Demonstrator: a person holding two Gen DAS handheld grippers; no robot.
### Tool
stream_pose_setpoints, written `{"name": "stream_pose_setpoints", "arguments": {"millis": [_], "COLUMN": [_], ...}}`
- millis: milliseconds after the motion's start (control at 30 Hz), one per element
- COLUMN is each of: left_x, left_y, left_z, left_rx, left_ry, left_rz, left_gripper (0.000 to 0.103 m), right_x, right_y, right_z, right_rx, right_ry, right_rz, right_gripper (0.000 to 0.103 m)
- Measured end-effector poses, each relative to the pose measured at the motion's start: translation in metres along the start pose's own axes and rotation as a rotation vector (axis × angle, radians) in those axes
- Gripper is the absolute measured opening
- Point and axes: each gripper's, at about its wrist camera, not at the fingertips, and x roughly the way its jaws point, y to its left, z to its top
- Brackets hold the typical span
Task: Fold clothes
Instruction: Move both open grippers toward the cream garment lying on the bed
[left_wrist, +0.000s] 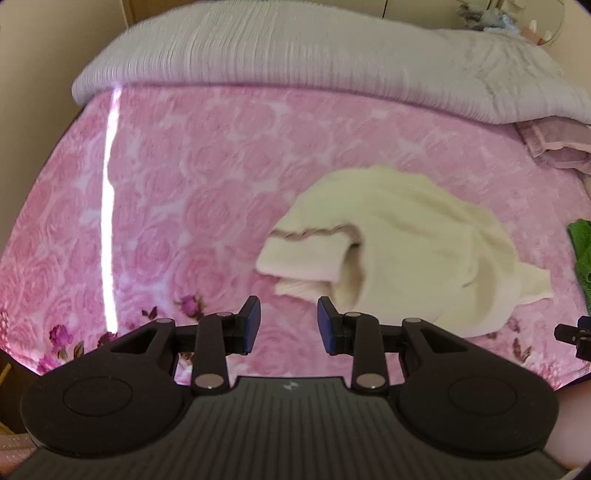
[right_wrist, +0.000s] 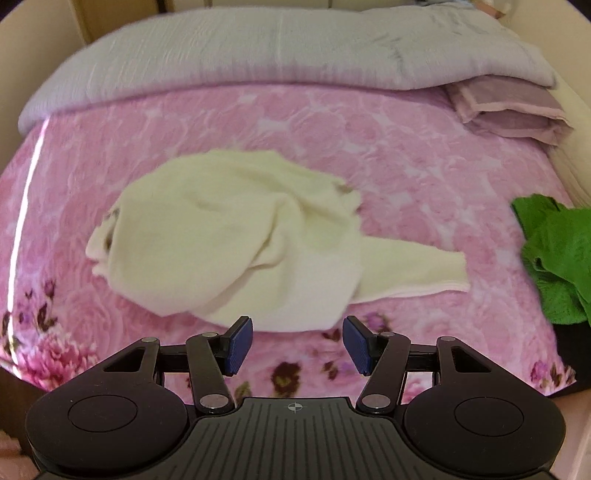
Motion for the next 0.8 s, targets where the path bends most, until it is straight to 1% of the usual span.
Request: {"name": "stream_pose_setpoints", "arguments": {"millis": [67, 200, 333, 433, 600, 633, 700, 800], "left_x": [0.017, 0.049, 0.079, 0.098, 0.116, 0.117, 0.120, 0.127], "left_y": [0.017, 0.045, 0.068, 0.076, 0.065, 0.062, 0.057, 0.060], "left_z": [0.000, -0.004, -0.007, -0.009, -0.010, -0.011, -0.015, -0.021], "left_rx": [-0.015, -0.055, -0.092, -0.110, -0.068, -0.061, -0.065, -0.125], "left_ry": [0.028, 0.052, 0.063, 0.082, 0.082, 0.075, 0.053, 0.053], "left_rz": [-0.009, -0.032, -0.047, -0.057, -0.081, -0.084, -0.083, -0.083], "left_gripper": [0.028, 0.028, 0.028, 0.028, 0.031, 0.032, 0.034, 0.034], "right_x": [0.015, 0.047, 0.081, 0.105, 0.129, 0.128, 0.123, 0.122], "right_y": [0.020, 0.062, 0.088, 0.089, 0.056, 0.050, 0.047, 0.068], "right_z": [0.004, 0.011, 0.015, 0.013, 0.003, 0.001, 0.001, 0.014], "right_rx": [-0.040, -0.143, -0.191, -0.176, -0.086, -0.082, -0.103, -0.189], "right_ry": [0.018, 0.020, 0.023, 0.049, 0.106, 0.099, 0.032, -0.064], "right_rz": [-0.006, -0.007, -0.001, -0.041, -0.107, -0.120, -0.114, -0.029], "right_gripper": [0.058, 0.058, 0.058, 0.058, 0.058, 0.058, 0.058, 0.058]}}
